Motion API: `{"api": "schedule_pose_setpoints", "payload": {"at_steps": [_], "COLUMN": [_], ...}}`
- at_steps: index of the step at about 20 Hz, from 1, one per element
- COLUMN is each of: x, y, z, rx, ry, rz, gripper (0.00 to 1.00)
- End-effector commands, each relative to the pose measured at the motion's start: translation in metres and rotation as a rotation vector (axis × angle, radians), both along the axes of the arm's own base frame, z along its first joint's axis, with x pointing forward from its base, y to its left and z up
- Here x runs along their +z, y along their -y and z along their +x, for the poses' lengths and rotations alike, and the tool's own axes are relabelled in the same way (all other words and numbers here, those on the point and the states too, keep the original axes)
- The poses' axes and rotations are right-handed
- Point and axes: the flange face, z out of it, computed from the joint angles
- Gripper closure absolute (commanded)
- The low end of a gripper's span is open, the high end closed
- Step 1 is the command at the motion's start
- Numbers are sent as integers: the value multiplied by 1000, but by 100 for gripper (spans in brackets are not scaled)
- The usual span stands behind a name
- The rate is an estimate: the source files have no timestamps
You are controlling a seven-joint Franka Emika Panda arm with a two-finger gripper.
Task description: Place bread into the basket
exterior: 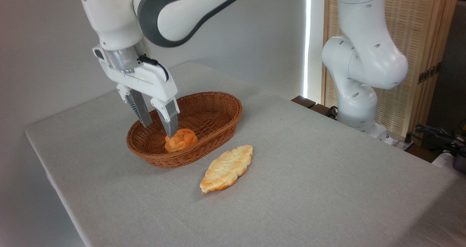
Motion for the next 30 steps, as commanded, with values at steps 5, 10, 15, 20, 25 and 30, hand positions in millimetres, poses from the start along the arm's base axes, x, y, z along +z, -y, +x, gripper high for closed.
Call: {"api": "schedule_pose_setpoints", "payload": {"at_steps": [5,10,15,20,25,30], "x": [92,124,130,124,120,120], "y": [-84,-168,-187,-166,-159,-160], "z": [-21,-46,-49,-44,-35,-34], "rx": [-106,-240,-149,-111,-123,-120], "ry": [128,110,116,102,150,151], "rz": [12,-11,-47,-8,17,22], "gripper": [0,0,0,0,0,0]}}
